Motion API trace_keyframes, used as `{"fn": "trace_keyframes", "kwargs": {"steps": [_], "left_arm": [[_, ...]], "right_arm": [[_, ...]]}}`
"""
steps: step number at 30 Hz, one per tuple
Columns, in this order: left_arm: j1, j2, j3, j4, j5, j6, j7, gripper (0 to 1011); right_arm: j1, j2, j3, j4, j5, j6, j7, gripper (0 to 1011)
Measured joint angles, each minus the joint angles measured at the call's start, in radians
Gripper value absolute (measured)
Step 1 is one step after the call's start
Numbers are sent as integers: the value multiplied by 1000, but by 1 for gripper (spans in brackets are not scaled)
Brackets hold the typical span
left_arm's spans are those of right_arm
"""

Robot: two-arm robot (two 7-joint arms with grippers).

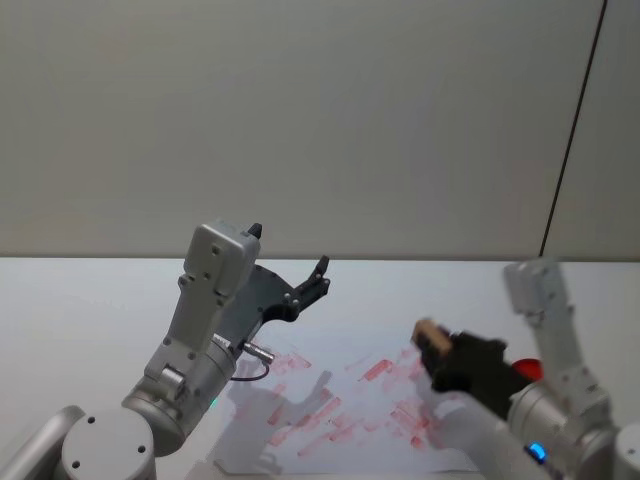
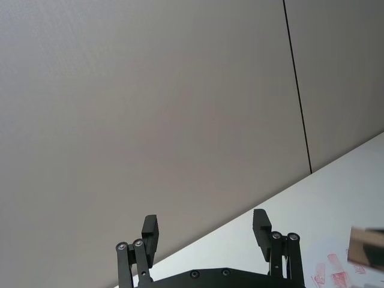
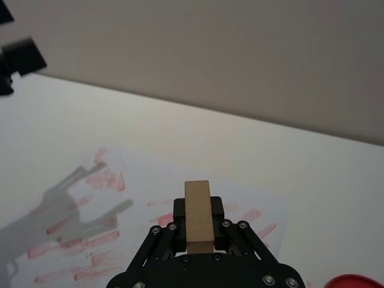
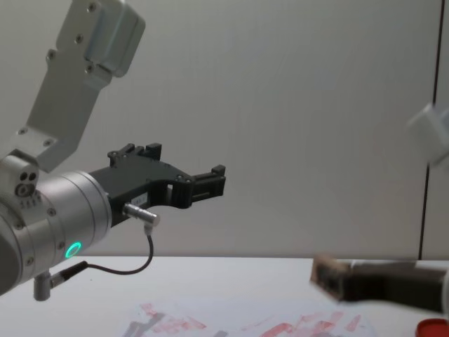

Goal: Use the one hand to pick up the stamp and affix it onto the A4 paper.

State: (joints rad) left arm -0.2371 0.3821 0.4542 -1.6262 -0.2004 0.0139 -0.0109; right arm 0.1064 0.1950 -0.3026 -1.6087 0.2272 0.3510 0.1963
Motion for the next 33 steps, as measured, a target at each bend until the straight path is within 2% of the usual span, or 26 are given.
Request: {"fn": "trace_keyframes", "kwargs": {"steps": [6,9,16,23,33], "left_arm": [[0,0,0,0,0,0,0,1002],[0,0,0,0,0,0,0,1002],[0,0,0,0,0,0,0,1002],[0,0,0,0,0,0,0,1002],[0,0,0,0,0,0,0,1003]], "right_arm": [[-9,29,41,-62,62,-2,-43,221],[-24,54,68,-90,95,0,-73,220],[-69,109,117,-123,137,12,-120,220],[-98,140,141,-126,149,22,-144,220],[-83,142,143,-83,123,29,-141,220]]}}
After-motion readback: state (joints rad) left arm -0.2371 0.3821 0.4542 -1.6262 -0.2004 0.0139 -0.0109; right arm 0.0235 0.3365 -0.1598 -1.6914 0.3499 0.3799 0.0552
